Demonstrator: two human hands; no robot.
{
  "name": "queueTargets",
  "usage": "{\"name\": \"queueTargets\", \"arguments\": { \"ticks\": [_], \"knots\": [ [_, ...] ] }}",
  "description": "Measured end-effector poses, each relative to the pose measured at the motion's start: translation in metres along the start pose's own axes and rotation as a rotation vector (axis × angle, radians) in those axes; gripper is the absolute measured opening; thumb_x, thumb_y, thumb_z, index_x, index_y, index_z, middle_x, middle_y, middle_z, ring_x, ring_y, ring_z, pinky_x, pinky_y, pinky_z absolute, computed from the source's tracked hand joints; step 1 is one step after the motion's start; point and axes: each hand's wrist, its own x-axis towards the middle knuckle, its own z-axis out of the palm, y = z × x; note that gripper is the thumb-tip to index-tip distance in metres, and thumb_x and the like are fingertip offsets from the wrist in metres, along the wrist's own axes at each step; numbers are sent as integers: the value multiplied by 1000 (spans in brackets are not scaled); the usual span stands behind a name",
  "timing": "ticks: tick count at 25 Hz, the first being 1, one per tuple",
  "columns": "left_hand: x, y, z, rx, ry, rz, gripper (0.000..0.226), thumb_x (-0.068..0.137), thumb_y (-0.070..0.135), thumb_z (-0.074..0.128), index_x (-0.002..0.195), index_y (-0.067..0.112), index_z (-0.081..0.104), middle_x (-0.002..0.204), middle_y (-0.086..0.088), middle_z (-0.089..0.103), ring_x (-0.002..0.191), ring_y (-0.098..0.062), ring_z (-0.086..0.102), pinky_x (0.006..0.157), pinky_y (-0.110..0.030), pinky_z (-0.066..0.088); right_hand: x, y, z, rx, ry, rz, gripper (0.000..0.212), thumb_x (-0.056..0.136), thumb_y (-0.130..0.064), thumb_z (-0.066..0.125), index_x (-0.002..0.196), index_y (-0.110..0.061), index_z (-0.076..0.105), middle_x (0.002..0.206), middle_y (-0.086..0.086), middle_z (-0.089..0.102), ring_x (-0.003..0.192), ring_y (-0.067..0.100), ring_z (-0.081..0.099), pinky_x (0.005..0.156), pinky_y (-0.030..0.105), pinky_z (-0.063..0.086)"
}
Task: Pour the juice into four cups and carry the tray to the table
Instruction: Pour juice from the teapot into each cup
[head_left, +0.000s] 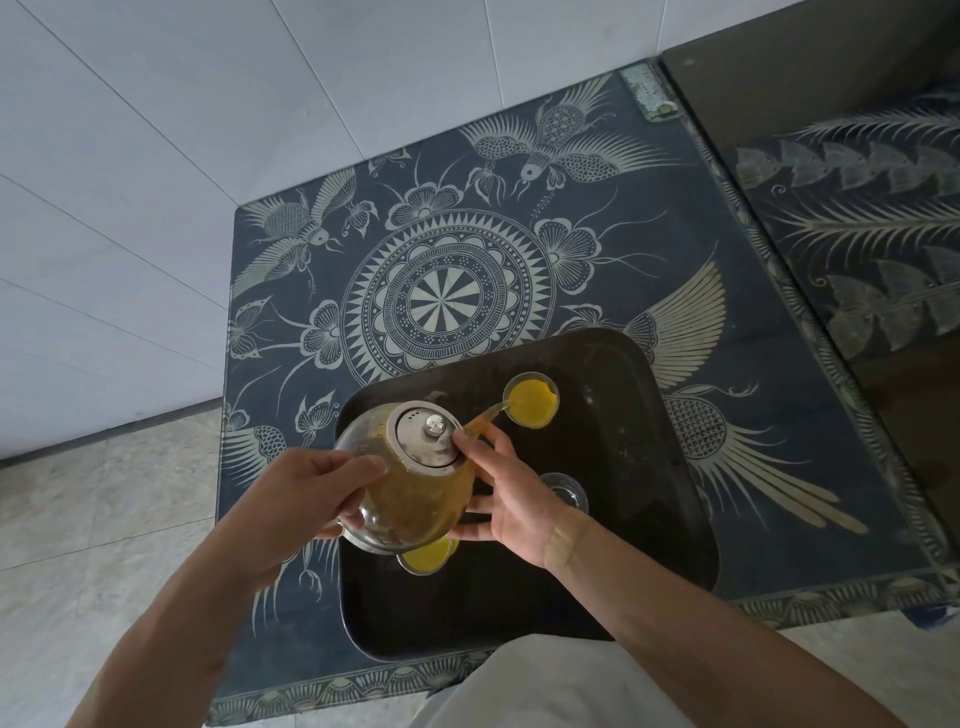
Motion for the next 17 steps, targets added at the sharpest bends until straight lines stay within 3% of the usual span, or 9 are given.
{"name": "queueTargets", "arguments": {
  "ticks": [5,11,15,17],
  "knots": [
    [4,-2,2,-39,1,22,46,90,28,67,49,8,60,55,-16,55,40,-11,46,67,-34,47,-3,-5,0,-14,27,-20,57,87,-52,70,137,-47,43,133,-1,62,123,36,60,101,62,51],
    [7,-10,6,-155,-10,66,43,88,27,68,53,3,61,61,-21,53,60,-26,47,75,-38,52,-12,-15,0,-73,87,-115,70,90,-48,69,148,-47,31,118,-5,67,112,24,64,99,56,52],
    [1,-10,8,-225,-54,107,48,57,50,78,52,5,61,56,-16,58,52,-19,53,69,-34,52,-15,-22,1,-129,114,-148,77,89,-50,70,152,-45,27,125,-4,66,117,23,61,99,53,51],
    [0,-12,7,-253,-65,136,70,41,62,85,57,-2,61,54,-13,57,53,-20,54,68,-33,52,-16,-23,1,-155,125,-156,78,87,-53,71,151,-46,28,128,-4,67,121,24,61,100,55,50]
  ]
}}
